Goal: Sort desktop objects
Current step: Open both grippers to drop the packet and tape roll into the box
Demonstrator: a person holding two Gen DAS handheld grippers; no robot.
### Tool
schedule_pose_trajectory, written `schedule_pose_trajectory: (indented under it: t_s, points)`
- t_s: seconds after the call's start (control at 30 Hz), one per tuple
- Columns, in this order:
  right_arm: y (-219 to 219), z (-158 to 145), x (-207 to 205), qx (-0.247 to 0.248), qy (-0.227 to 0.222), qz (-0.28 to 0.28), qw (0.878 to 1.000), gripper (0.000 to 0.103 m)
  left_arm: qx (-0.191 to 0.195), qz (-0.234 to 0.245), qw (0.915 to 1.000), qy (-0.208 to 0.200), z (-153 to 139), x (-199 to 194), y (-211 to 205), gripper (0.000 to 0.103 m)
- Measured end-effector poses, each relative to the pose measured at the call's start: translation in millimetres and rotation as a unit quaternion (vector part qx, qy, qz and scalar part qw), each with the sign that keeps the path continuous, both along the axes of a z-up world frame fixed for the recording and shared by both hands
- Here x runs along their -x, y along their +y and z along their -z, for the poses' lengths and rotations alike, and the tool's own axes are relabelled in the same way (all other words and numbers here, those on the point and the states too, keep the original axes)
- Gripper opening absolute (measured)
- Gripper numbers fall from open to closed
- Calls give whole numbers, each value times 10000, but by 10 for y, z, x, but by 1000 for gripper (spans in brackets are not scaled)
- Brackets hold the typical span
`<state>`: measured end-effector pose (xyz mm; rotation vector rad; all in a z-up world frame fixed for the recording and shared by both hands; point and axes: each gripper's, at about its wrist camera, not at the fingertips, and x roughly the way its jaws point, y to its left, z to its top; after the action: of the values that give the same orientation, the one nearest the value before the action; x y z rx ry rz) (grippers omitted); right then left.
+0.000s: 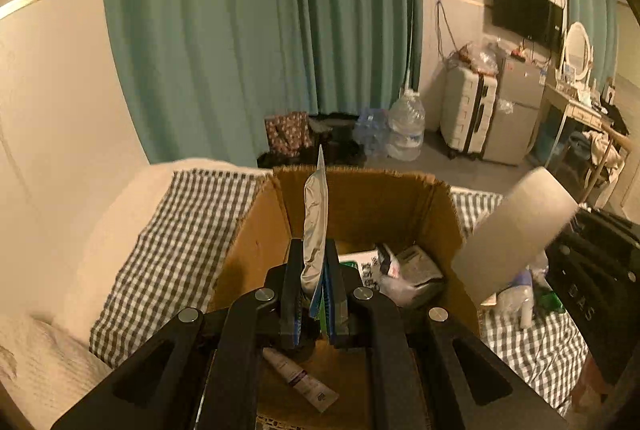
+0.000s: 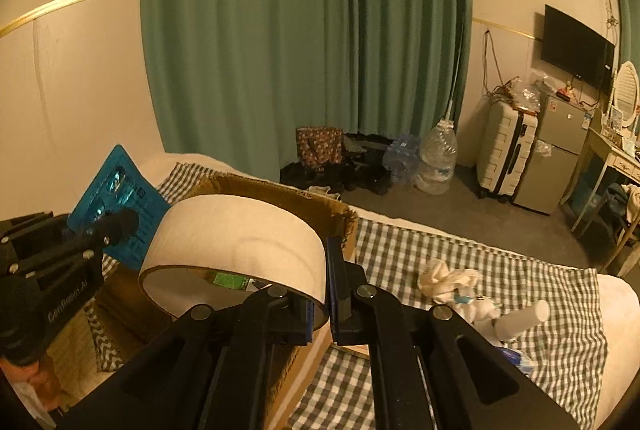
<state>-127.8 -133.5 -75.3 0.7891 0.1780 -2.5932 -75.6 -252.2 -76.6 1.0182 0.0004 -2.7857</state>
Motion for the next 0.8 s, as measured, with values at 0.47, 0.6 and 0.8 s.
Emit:
schedule_pose_trajectory:
  t_s: [0.47, 0.6, 0.8]
  points:
    - [-448, 428, 596, -386, -524, -210, 9977, 5, -137, 33, 9961, -873, 505, 306, -67, 9]
    - [-539, 543, 749, -495, -671, -179, 9964, 5, -81, 59, 9943, -1061, 618, 341, -37, 9]
    - [-616, 611, 861, -526, -759, -92, 9957, 47, -116, 36, 9935, -1132, 629, 352, -29, 12]
